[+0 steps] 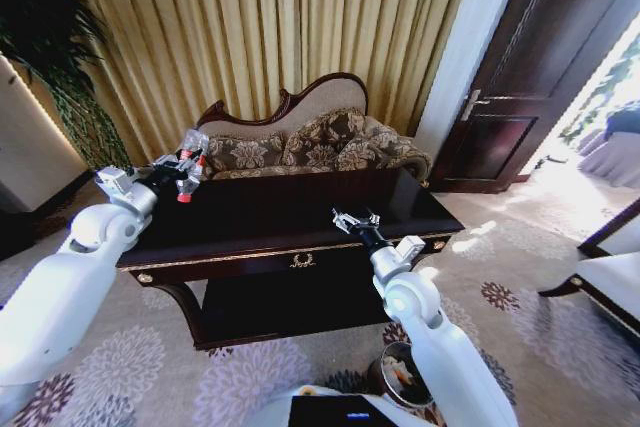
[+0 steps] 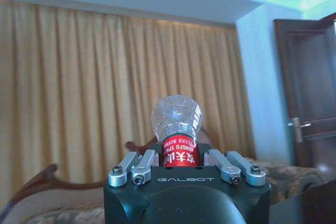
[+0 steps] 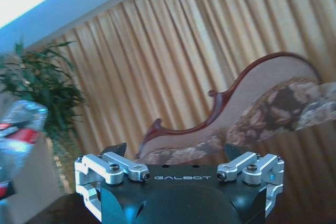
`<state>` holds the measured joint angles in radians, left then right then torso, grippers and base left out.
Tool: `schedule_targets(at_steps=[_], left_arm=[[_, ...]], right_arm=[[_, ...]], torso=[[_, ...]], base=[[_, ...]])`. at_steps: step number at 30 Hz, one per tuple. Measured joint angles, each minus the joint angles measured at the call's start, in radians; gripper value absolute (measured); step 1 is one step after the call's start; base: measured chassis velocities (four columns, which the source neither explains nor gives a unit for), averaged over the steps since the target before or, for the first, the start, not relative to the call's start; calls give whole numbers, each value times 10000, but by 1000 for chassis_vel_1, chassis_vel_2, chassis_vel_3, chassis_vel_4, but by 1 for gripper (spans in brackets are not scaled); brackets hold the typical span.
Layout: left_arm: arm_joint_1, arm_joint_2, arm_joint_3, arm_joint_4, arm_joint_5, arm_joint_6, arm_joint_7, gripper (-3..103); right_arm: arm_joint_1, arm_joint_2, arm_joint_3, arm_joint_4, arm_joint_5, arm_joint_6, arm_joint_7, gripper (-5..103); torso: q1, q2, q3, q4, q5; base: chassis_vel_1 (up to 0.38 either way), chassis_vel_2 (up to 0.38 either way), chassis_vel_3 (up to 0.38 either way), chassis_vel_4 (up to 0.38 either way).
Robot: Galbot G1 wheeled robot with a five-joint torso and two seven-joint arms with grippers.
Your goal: Move to the front of the table and place the trash on the table into the trash bin.
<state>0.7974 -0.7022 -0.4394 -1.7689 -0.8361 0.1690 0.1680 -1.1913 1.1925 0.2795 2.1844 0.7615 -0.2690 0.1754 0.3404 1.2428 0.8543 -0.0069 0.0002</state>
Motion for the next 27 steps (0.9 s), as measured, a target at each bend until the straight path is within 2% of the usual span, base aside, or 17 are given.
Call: schedule_targets(at_steps=[3,8,11,15,17,20,27], left_arm=[[-459,-131,496,-89,-6,-87,69,32],[-1029,-383,1085,-255,-52,-60,-126,32],[-1496,-604,1629,-475,-228,104,-484,32],[-1687,-688,1976,-616,-404,126,-668,32],[-1795,-771,2403,-854,-791,130,-1063,32],[-1842,-888,2752,-1014,-949,130,-1283,32],[-2217,-1138,3317,-955,-890,194,-1375,32]], right_arm=[[-232,-147,-68,447,520,-72,0,100],[-310,-132,-116,559,763,-97,6,100],[-140,-123,-128,522,1079,-112,48,100],[33,-130,-143,502,1349,-137,78,100],[266,-71,-218,439,1640,-198,125,100],[399,60,-385,334,1783,-215,163,100],[276,398,-840,291,1584,-227,175,100]], torso=[[0,0,-1,-5,2],[0,0,-1,1,2],[0,0,0,-3,3],[1,0,0,0,3],[1,0,0,0,2],[0,0,0,1,1],[0,0,0,-1,1]], base=[[0,0,0,0],[0,0,0,0],[0,0,0,0],[0,0,0,0],[0,0,0,0],[0,0,0,0],[0,0,0,0]])
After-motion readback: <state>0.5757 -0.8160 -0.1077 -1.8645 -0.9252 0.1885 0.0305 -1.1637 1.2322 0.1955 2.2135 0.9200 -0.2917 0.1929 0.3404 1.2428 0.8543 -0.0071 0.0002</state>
